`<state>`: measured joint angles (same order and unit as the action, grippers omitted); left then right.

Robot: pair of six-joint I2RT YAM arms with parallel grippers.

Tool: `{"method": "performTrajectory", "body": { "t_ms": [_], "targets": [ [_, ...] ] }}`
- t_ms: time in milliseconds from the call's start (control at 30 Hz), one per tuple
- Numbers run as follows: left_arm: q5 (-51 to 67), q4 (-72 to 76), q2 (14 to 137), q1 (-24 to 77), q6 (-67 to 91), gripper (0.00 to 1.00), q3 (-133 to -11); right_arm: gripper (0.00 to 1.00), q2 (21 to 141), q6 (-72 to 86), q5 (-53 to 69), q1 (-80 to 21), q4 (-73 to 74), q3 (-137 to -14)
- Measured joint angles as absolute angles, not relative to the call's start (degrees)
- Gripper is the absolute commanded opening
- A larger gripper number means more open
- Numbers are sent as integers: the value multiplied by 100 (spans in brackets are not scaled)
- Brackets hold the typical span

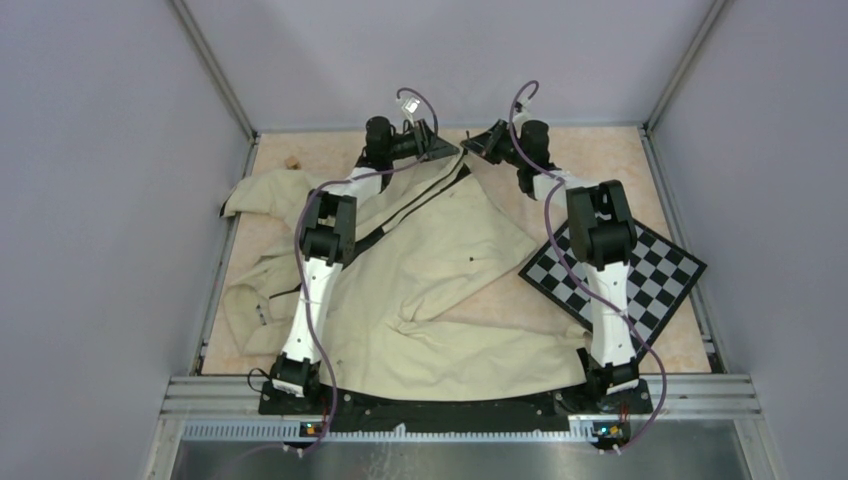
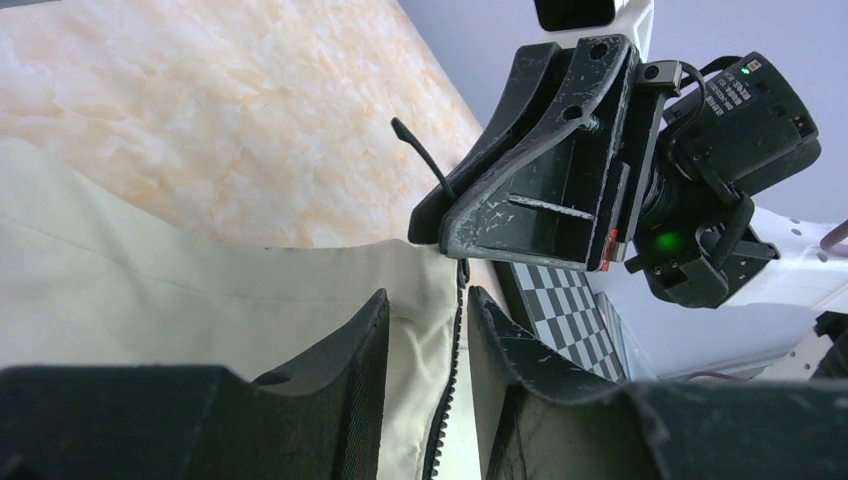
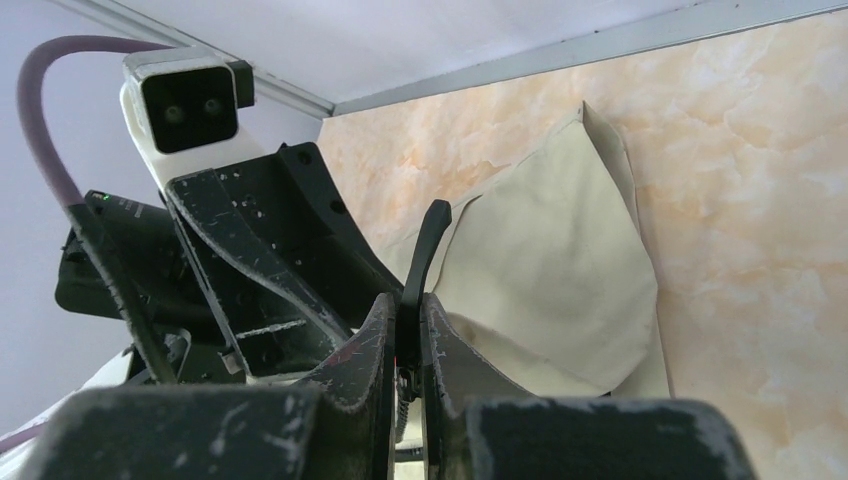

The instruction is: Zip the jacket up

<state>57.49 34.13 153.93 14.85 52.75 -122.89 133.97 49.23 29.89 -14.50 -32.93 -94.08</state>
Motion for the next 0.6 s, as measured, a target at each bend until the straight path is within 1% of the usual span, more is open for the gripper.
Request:
{"method": "performTrajectory", "body": {
  "t_ms": [200,233,333,533,600],
  "targets": [
    [5745,3651,15528,1448,5555,37,-12289,0,13397,4925,2989,-1452,-3299,-9408],
    [5745,3660,15557,1450,5575,38,-12289,0,13397,4923,2989,-1457,-3299,-9408],
    [5743,3701,15627,1466,5634,45,-12289,0,13397,4923,2989,-1463,-3297,-9408],
    [5745,3732,15716,1487,5721,45,-12320,0,13397,4923,2985,-1490,-3280,-9408],
    [5749,3752,15716,1490,5765,47,-12355,0,13397,4923,2985,-1490,-3286,-9408]
  ]
}}
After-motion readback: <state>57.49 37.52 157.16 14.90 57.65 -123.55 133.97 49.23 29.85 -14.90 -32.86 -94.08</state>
